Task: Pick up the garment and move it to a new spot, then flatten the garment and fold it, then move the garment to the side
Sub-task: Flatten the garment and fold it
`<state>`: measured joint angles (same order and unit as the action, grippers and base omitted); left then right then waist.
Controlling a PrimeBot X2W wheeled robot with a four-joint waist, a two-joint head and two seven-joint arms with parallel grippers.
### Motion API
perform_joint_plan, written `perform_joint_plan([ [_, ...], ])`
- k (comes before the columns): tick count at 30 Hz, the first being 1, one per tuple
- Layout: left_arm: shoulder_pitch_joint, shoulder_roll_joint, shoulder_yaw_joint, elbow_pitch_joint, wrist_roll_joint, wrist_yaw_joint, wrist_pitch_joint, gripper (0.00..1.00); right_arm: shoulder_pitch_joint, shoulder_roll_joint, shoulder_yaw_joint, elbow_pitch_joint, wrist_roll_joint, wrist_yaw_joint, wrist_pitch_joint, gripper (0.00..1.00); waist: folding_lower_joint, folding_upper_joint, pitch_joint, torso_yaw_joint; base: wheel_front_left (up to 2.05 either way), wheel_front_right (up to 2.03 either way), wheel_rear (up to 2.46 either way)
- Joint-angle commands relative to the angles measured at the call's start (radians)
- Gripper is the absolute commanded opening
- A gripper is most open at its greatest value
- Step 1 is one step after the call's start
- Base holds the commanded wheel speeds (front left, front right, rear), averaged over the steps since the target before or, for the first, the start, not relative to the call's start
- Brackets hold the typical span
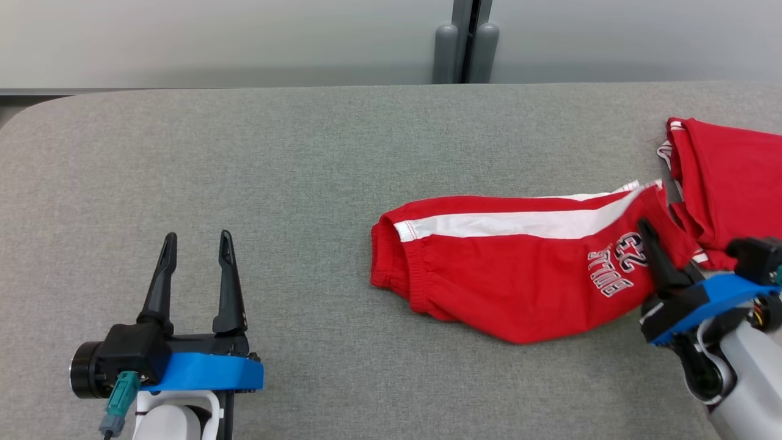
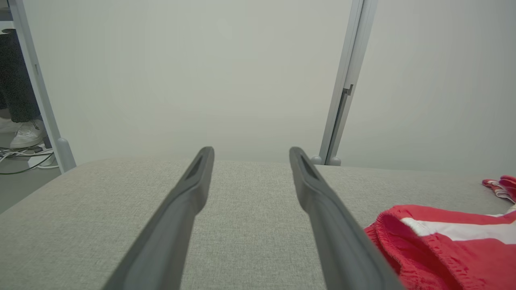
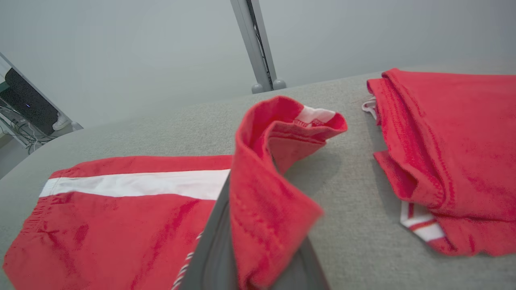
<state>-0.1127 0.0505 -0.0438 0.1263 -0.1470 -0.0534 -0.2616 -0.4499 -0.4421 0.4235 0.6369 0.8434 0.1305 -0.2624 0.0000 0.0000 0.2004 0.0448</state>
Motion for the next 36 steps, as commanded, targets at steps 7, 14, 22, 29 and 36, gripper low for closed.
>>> perform_joint_plan([
  [7,0.003,0.0,-0.011,0.004,-0.01,0.0,-0.005,1.0,-0.069,0.066,0.026,-0.095,-0.075,0.001,-0.003,0.0,0.0,0.0,-0.017,0.025,0.0,0.0,0.0],
  [14,0.01,0.0,-0.025,0.004,-0.021,0.006,-0.005,1.0,-0.135,0.113,0.126,-0.113,-0.106,0.001,-0.003,0.0,0.0,0.0,-0.021,0.056,0.0,0.0,0.0],
  [22,0.003,0.0,-0.041,0.006,-0.037,0.011,-0.005,1.0,-0.18,0.161,0.249,-0.066,-0.114,0.001,-0.003,0.0,0.0,0.0,-0.011,0.098,0.0,0.0,0.0],
  [29,0.001,0.0,-0.054,0.004,-0.045,0.019,-0.005,1.0,-0.16,0.199,0.333,-0.025,-0.121,0.001,-0.003,0.0,0.0,0.0,-0.001,0.121,0.0,0.0,0.0],
  [36,-0.004,0.0,-0.062,0.005,-0.049,0.023,-0.005,1.0,-0.144,0.224,0.386,-0.003,-0.158,0.001,-0.003,0.0,0.0,0.0,0.008,0.122,0.0,0.0,0.0],
])
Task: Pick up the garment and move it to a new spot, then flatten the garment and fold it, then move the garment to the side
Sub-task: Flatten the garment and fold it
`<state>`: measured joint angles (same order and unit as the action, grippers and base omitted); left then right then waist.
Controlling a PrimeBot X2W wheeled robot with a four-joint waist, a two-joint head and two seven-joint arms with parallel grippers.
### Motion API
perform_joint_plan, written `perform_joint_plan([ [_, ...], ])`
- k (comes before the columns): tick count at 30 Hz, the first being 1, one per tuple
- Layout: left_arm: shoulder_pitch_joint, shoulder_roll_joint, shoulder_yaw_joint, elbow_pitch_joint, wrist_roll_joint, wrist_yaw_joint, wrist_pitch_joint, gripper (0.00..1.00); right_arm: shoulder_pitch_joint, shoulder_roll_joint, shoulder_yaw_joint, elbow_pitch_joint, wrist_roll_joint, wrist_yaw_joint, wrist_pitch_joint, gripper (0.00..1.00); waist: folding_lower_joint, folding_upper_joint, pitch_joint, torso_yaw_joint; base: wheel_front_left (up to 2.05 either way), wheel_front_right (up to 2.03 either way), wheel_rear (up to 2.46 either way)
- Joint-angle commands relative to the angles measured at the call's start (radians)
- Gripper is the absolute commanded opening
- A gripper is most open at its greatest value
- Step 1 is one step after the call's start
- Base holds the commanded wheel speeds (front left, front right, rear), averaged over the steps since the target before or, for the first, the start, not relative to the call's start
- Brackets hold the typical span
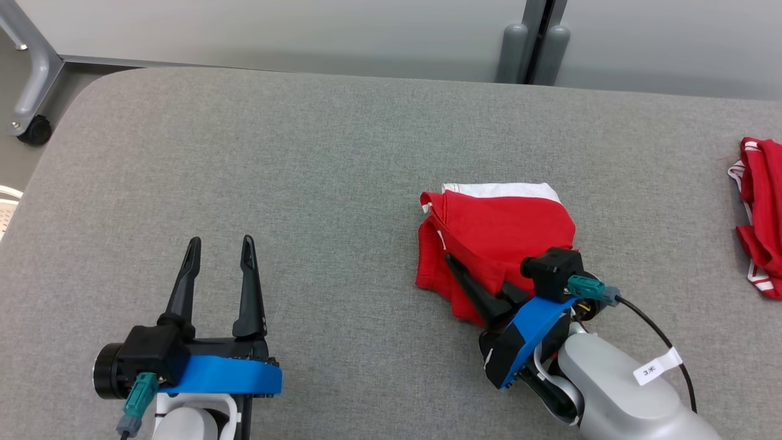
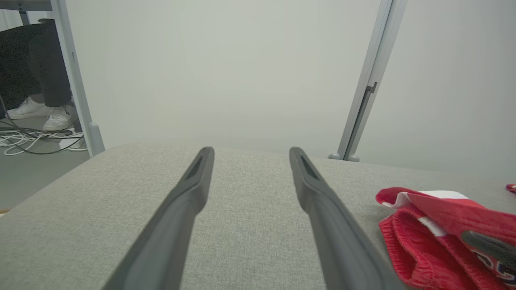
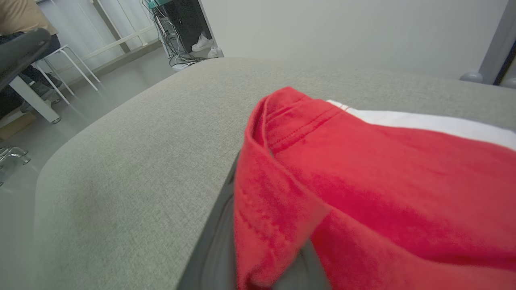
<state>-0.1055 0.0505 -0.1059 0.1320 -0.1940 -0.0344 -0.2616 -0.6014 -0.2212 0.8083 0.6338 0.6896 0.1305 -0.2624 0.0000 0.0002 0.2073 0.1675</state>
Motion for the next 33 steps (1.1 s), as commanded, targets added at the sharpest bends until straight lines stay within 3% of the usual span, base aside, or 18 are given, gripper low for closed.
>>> perform_joint_plan([
  [1,-0.014,0.0,-0.001,0.0,-0.003,0.004,-0.005,1.0,0.007,0.005,0.003,-0.002,-0.015,0.001,-0.003,0.45,0.0,-0.0002,0.002,-0.002,0.0,0.0,0.0],
  [2,-0.016,0.0,-0.001,0.001,-0.003,0.005,-0.005,1.0,0.012,0.007,0.004,-0.001,-0.019,0.001,-0.003,1.0,0.0,-0.0002,0.004,-0.003,0.0,0.0,0.0],
  [10,-0.023,0.0,-0.003,0.003,-0.001,0.008,-0.005,1.0,0.072,-0.041,-0.064,-0.124,-0.077,0.0,-0.003,1.0,0.0,-0.0002,-0.002,-0.022,0.0,0.0,0.0],
  [19,-0.005,0.0,0.013,-0.001,0.013,0.003,-0.004,1.0,0.216,-0.096,-0.302,-0.313,-0.134,0.001,-0.003,1.0,0.0,-0.0002,-0.022,-0.062,0.0,0.0,0.0],
  [26,0.002,0.0,0.029,0.005,0.038,0.002,-0.005,1.0,0.333,-0.066,-0.517,-0.401,-0.194,0.001,-0.003,1.0,0.0,-0.0002,-0.04,-0.109,0.0,0.0,0.0],
  [33,0.015,0.0,0.056,0.023,0.073,0.008,-0.005,1.0,0.433,-0.018,-0.646,-0.452,-0.259,0.001,-0.003,1.0,0.0,-0.0002,-0.062,-0.162,0.0,0.0,0.0],
])
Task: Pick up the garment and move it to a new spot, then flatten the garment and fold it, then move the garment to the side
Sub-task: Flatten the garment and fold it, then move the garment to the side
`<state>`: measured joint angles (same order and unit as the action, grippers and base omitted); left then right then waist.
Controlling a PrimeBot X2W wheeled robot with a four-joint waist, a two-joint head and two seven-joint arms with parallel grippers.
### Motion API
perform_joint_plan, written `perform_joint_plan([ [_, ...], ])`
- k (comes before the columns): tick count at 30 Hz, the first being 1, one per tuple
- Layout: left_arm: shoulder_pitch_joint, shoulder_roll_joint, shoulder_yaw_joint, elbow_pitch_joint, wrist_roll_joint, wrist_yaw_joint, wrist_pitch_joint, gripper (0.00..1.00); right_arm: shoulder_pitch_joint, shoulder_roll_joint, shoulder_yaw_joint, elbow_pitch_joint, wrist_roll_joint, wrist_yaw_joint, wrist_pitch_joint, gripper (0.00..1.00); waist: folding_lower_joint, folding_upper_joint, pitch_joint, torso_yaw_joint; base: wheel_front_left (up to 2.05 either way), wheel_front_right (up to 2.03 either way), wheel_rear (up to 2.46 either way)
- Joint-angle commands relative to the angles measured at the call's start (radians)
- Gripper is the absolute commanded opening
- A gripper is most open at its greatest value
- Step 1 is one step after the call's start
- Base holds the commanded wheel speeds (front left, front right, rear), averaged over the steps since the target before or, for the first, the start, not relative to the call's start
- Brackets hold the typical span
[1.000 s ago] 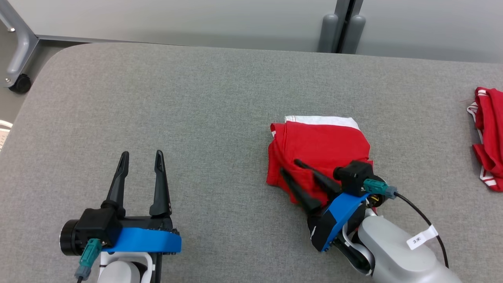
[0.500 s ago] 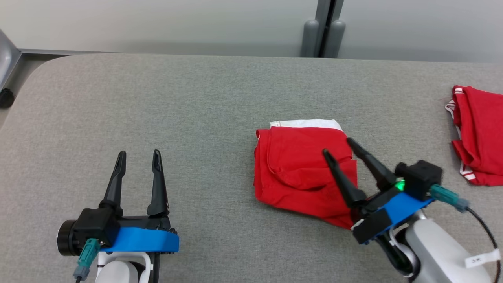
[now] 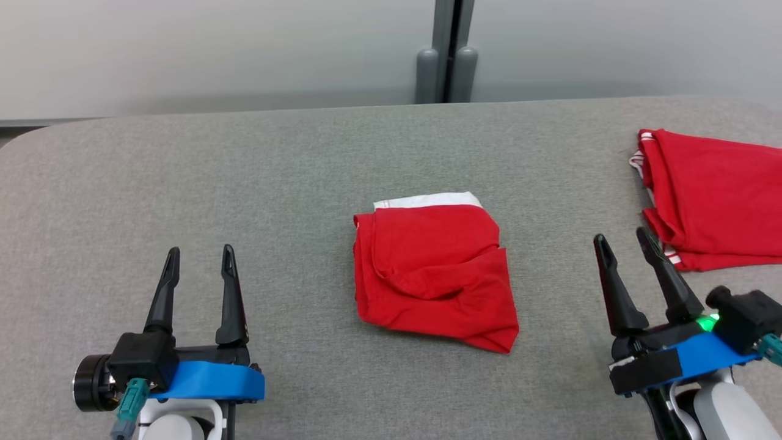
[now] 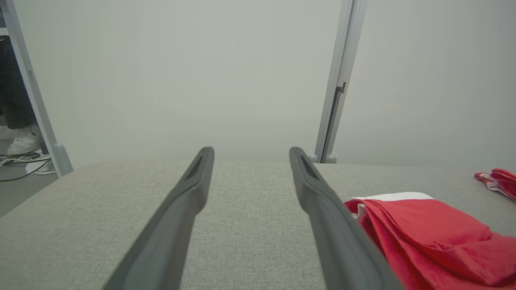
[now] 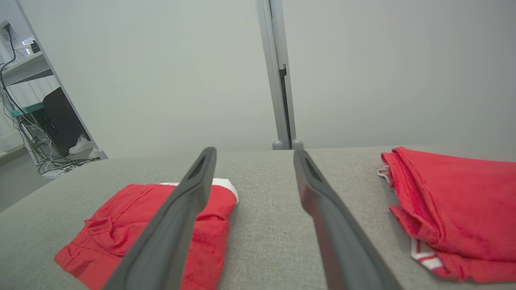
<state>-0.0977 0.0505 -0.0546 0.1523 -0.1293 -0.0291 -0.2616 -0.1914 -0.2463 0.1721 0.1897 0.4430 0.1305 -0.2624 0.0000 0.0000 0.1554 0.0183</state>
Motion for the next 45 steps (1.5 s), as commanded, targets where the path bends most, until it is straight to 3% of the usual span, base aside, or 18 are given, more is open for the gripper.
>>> perform_joint_plan([
  [1,0.01,0.0,0.007,0.006,0.012,0.005,-0.004,1.0,0.035,0.013,-0.022,-0.015,-0.021,0.001,-0.003,1.0,0.0,0.0,-0.013,-0.018,0.0,0.0,0.0],
  [15,0.053,0.0,0.054,0.05,0.048,0.002,-0.005,1.0,0.169,0.089,-0.127,-0.075,-0.139,0.001,-0.003,1.0,0.0,0.0,-0.062,-0.056,0.0,0.0,0.0],
  [27,0.101,0.005,0.08,0.041,0.06,-0.022,-0.005,1.0,0.218,0.125,-0.117,-0.054,-0.173,0.001,-0.003,1.0,0.0,0.0,-0.095,-0.049,0.0,0.0,0.0],
  [35,0.124,0.002,0.062,0.024,0.065,-0.005,-0.004,1.0,0.216,0.124,-0.096,-0.033,-0.185,0.001,-0.003,1.0,0.0,0.0,-0.107,-0.048,0.0,0.0,0.0],
  [45,0.119,0.002,0.068,0.028,0.06,-0.016,-0.005,1.0,0.215,0.12,-0.095,-0.031,-0.193,0.001,-0.003,1.0,0.0,0.0,-0.105,-0.044,0.0,0.0,0.0],
])
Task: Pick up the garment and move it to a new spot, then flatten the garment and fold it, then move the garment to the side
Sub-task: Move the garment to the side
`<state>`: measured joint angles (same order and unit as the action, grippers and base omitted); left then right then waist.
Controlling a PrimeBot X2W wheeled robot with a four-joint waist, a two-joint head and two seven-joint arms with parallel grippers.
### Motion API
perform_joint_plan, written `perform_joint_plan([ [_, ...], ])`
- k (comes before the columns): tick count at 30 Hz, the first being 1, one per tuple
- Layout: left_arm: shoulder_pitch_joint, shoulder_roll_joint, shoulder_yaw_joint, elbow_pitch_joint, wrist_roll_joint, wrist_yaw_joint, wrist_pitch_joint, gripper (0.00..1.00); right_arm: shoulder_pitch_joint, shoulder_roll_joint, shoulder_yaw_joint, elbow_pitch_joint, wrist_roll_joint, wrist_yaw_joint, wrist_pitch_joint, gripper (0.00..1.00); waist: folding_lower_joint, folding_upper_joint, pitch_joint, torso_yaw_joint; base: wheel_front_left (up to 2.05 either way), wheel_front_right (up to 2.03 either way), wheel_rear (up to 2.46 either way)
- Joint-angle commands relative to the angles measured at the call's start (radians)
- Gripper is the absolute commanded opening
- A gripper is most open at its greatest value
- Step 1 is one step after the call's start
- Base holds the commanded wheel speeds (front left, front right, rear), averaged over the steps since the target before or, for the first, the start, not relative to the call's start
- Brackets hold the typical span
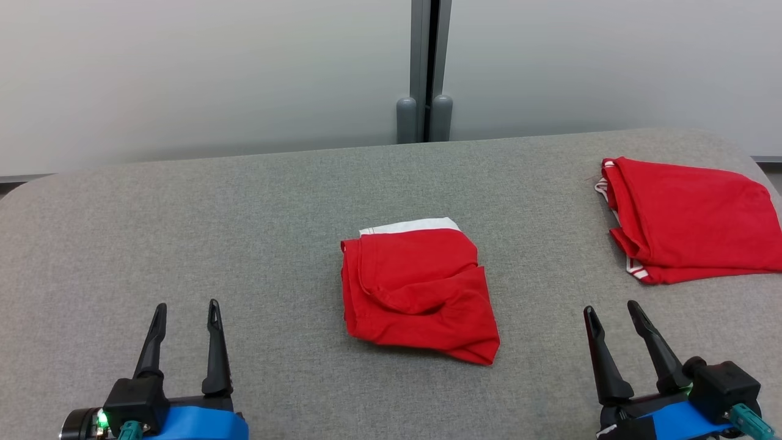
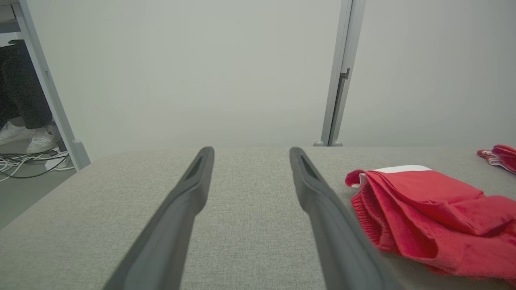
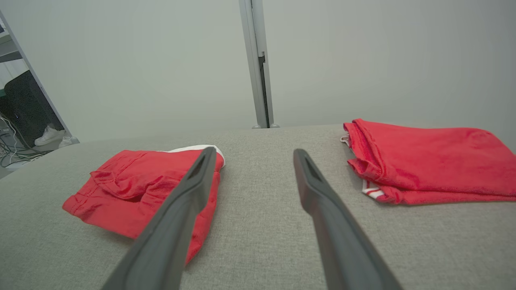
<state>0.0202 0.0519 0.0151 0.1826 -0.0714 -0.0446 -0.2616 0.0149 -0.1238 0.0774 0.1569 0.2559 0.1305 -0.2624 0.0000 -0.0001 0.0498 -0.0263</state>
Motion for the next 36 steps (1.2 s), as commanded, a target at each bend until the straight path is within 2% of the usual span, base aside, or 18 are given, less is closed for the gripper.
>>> perform_joint_plan([
  [1,0.001,0.0,-0.002,-0.003,0.002,0.0,-0.005,1.0,0.008,-0.002,0.0,0.002,-0.007,0.001,-0.003,1.0,0.0,0.0001,0.002,0.001,0.0,0.0,0.0],
  [21,0.002,-0.001,-0.014,-0.01,-0.001,0.014,-0.005,1.0,-0.019,-0.008,0.006,0.019,-0.012,0.001,-0.003,1.0,0.0,0.0001,0.009,0.02,0.0,0.0,0.0],
  [28,-0.025,-0.001,-0.024,-0.013,-0.002,0.017,-0.005,1.0,-0.141,-0.046,0.059,0.05,-0.021,0.001,-0.003,1.0,0.0,0.0001,0.037,0.032,0.0,0.0,0.0],
  [36,-0.058,-0.002,-0.047,-0.01,-0.006,0.018,-0.005,1.0,-0.367,-0.08,0.147,0.203,0.0,0.0,-0.002,1.0,0.0,0.0001,0.083,0.063,0.0,0.0,0.0],
])
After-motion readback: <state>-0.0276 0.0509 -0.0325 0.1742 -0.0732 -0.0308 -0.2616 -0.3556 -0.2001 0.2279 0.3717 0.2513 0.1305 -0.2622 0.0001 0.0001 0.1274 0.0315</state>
